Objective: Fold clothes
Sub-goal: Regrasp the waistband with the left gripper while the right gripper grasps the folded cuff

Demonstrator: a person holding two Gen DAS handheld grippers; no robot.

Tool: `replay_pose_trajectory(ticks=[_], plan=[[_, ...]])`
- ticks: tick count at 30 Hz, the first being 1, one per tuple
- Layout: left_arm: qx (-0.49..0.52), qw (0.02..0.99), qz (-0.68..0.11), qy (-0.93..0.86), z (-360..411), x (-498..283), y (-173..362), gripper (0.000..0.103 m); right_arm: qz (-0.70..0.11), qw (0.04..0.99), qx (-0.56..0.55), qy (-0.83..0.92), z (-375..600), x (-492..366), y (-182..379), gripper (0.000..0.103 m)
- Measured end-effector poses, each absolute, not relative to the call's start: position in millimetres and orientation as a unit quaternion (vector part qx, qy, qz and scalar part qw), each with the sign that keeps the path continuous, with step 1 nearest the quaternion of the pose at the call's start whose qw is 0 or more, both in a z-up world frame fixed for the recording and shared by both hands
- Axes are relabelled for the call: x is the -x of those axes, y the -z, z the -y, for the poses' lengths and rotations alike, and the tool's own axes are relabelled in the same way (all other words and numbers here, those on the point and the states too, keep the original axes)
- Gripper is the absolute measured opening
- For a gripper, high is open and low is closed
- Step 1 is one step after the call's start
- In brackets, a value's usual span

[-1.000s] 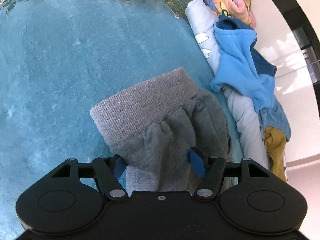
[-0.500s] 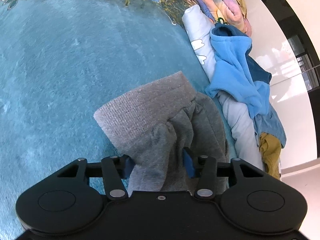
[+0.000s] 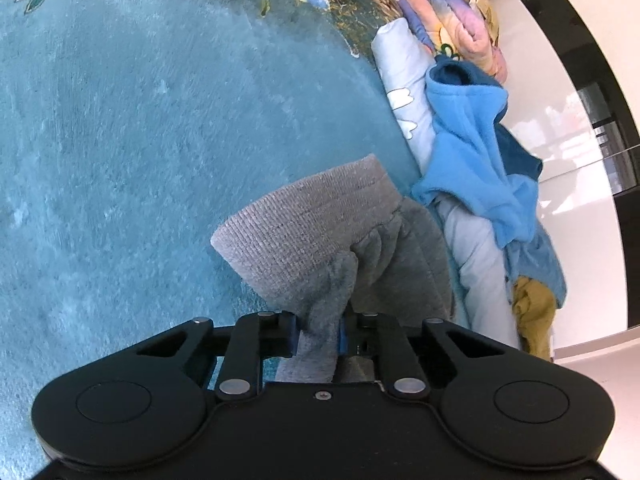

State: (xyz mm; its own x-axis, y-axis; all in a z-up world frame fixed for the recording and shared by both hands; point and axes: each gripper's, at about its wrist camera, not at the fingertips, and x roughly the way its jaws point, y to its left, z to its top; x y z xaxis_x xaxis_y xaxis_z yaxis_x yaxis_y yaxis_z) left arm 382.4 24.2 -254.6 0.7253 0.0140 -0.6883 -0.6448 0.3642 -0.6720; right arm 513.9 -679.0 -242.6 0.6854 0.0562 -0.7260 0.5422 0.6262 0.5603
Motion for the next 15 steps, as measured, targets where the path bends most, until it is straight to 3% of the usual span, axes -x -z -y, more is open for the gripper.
replay_pose_trajectory(ticks=[15], plan=[[0.504,0.786,-0.313,-0.173,-63.2,-366.5,220.4,0.010,-0.337,0.831,-0.411,0.167,658.6,-437.7,200.2,0.012]])
